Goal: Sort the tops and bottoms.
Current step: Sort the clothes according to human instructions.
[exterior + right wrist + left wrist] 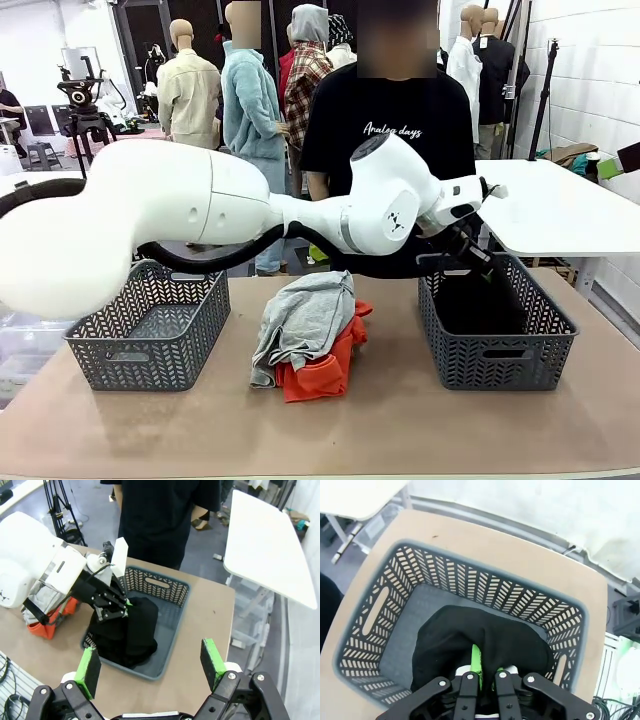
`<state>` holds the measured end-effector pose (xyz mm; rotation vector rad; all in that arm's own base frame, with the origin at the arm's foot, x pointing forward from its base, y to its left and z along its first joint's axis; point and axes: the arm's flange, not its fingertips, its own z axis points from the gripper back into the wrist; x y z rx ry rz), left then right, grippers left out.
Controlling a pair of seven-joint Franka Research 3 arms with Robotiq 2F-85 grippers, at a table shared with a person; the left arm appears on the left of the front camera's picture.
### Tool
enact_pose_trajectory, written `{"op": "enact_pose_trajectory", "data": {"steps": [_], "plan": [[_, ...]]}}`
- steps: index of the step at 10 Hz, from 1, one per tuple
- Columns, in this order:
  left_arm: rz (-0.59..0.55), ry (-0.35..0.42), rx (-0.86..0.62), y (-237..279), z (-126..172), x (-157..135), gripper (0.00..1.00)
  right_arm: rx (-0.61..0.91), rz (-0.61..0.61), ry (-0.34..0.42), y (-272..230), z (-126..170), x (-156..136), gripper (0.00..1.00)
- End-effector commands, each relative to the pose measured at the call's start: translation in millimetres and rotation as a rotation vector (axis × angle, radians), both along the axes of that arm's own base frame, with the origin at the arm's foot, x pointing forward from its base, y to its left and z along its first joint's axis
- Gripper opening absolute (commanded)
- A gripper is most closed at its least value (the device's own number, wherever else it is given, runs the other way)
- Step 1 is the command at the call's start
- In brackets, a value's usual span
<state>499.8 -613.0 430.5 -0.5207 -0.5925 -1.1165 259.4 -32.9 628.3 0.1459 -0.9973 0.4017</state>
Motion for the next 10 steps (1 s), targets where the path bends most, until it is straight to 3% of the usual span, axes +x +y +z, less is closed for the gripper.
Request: {"op": "enact_pose_trajectory", "data": {"steps": [1,3,5,10], "plan": [[-0.041,0.007,-0.026,-14.9,-4.8,6.4,0.00,-0.001,0.000,-0.006,1.0,0.1,2.2,1.00],[-0.057,0.022,0.092,-26.4,-45.7,6.3,0.00,-0.001,0.000,-0.006,1.0,0.1,2.2,1.00],[-0.044,0.045,0.110,-21.4,-58.0,8.2,0.04,-0.001,0.000,-0.006,1.0,0.1,2.2,1.00],[-0.048,0.044,0.067,-20.2,-33.2,9.4,1.00,-0.001,0.000,-0.006,1.0,0.1,2.2,1.00]]}}
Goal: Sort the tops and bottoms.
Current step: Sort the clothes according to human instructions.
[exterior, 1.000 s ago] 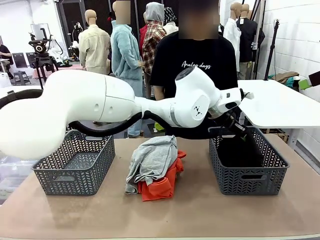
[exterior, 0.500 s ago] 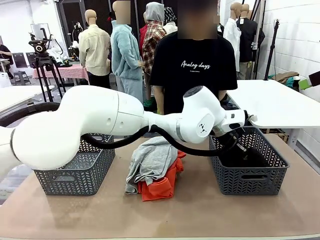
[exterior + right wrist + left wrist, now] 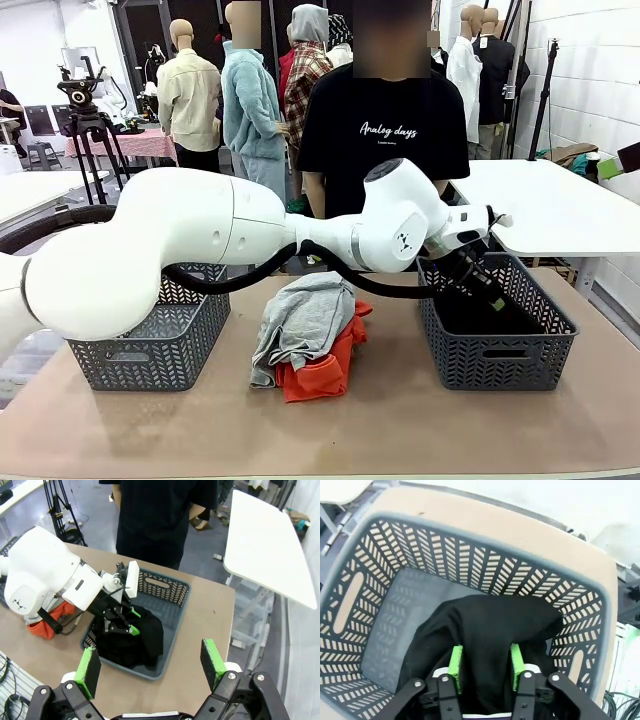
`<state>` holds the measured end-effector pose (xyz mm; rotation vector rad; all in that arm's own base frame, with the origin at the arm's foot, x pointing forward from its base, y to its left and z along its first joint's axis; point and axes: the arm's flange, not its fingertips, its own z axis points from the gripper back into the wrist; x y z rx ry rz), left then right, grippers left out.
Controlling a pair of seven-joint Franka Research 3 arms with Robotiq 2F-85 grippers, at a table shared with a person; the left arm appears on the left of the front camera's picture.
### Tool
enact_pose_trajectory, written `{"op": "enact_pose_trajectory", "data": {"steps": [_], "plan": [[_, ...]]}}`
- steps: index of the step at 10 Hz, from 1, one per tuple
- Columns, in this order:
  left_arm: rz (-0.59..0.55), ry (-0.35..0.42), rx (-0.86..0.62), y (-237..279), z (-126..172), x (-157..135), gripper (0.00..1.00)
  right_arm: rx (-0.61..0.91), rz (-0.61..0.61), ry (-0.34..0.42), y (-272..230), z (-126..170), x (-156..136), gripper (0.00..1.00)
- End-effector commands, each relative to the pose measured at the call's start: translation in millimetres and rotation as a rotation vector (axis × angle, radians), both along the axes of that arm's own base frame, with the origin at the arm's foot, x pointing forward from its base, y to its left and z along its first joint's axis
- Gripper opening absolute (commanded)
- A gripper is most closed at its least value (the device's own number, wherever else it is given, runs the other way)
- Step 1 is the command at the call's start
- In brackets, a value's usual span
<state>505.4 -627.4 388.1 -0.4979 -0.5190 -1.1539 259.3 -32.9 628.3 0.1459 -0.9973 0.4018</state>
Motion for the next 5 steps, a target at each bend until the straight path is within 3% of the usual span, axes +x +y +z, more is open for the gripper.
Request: {"op": "enact_pose_trajectory", "data": {"steps": [1,5], "plan": [[0.000,0.010,0.010,-4.0,18.3,5.5,1.00,-0.001,0.000,-0.006,1.0,0.0,2.2,1.00],[0.037,0.068,-0.006,0.6,23.4,4.7,1.00,-0.001,0.000,-0.006,1.0,0.0,2.2,1.00]]}}
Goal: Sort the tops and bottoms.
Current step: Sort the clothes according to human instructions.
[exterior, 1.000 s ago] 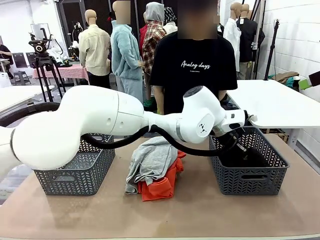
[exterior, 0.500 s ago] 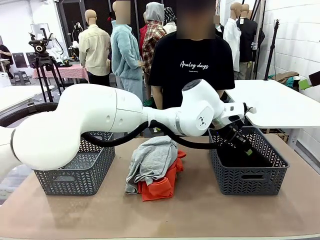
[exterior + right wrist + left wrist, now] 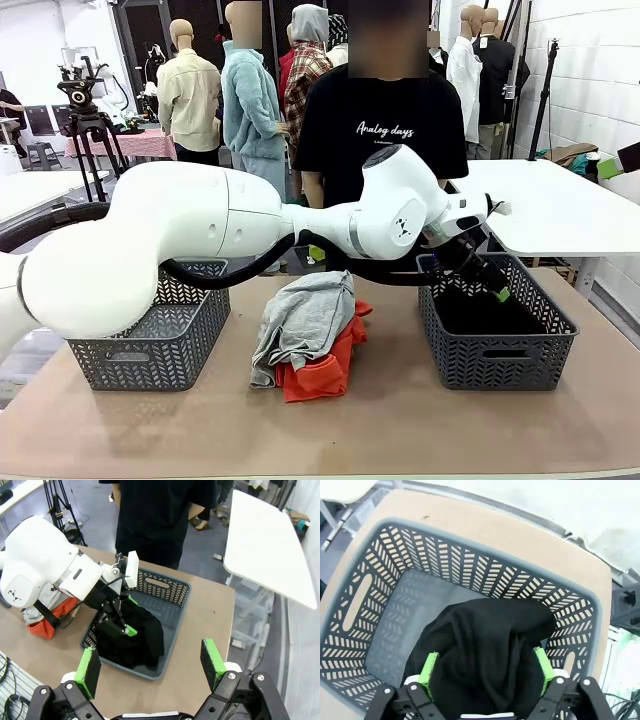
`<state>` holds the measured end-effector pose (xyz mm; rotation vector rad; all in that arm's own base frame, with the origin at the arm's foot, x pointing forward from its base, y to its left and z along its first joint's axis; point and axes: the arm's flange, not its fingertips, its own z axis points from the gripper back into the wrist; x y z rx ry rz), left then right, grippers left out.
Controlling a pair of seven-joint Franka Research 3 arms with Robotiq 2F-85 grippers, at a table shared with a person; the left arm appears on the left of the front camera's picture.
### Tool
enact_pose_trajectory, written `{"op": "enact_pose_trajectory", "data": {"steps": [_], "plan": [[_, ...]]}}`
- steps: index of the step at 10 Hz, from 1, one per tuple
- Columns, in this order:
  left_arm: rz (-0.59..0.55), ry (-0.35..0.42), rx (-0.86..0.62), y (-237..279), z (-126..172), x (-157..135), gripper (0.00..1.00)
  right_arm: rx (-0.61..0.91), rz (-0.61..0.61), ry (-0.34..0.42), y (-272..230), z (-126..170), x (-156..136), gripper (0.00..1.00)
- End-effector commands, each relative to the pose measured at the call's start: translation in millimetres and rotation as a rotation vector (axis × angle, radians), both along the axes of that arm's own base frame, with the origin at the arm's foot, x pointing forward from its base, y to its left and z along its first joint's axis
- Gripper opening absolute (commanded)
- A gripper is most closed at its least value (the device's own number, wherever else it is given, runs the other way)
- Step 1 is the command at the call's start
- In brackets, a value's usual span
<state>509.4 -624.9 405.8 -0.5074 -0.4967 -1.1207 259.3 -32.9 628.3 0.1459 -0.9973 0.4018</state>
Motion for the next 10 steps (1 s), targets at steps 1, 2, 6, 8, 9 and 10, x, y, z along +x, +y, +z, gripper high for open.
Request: {"op": "enact_pose_trajectory", "data": {"steps": [1,2,6,8,9,10], "plan": [[0.010,0.040,-0.024,0.9,12.9,-0.6,1.00,-0.001,0.000,-0.006,1.0,0.0,2.2,1.00],[0.000,0.000,0.000,0.0,0.0,0.0,1.00,-0.001,0.000,-0.006,1.0,0.0,2.2,1.00],[0.000,0.000,0.000,0.0,0.0,0.0,1.00,-0.001,0.000,-0.006,1.0,0.0,2.2,1.00],[0.000,0.000,0.000,0.0,0.0,0.0,1.00,-0.001,0.000,-0.006,1.0,0.0,2.2,1.00],[0.000,0.000,0.000,0.0,0.0,0.0,1.00,-0.001,0.000,-0.006,1.0,0.0,2.2,1.00],[0.000,0.000,0.000,0.0,0.0,0.0,1.00,-0.001,0.000,-0.006,1.0,0.0,2.2,1.00]]}}
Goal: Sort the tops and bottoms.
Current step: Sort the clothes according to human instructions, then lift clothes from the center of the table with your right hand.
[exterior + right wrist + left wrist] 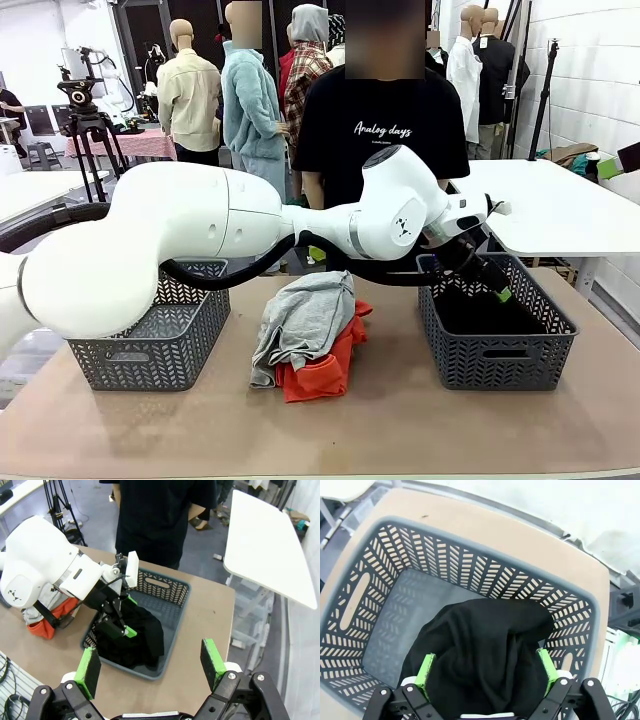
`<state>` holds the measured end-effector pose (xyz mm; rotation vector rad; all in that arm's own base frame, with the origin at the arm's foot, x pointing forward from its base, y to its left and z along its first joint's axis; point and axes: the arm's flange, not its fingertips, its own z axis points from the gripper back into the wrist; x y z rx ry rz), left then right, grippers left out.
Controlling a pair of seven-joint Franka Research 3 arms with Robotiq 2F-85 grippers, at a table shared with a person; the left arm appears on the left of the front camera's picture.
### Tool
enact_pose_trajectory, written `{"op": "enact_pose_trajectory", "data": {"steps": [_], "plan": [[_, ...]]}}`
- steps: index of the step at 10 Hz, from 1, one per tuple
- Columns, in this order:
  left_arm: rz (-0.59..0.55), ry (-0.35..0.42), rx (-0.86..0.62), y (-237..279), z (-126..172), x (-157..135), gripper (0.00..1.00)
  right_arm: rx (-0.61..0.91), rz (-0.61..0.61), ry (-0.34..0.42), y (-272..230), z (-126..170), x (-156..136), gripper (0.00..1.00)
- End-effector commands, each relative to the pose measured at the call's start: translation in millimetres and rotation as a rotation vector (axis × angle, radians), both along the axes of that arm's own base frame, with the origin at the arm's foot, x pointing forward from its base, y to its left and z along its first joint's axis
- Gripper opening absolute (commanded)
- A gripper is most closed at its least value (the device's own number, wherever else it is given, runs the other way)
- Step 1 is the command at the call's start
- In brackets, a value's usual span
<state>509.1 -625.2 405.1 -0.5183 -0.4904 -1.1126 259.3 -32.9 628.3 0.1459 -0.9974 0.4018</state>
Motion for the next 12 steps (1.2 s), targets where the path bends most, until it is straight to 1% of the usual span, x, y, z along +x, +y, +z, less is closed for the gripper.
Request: {"op": "enact_pose_trajectory", "data": {"steps": [1,11,12], "plan": [[-0.003,-0.012,0.006,0.3,0.7,0.3,1.00,-0.001,0.000,-0.006,1.0,0.0,2.2,1.00],[-0.003,-0.012,0.006,0.3,0.7,0.3,1.00,-0.001,0.000,-0.006,1.0,0.0,2.2,1.00],[0.000,0.000,0.000,0.0,0.0,0.0,1.00,-0.001,0.000,-0.006,1.0,0.0,2.2,1.00]]}}
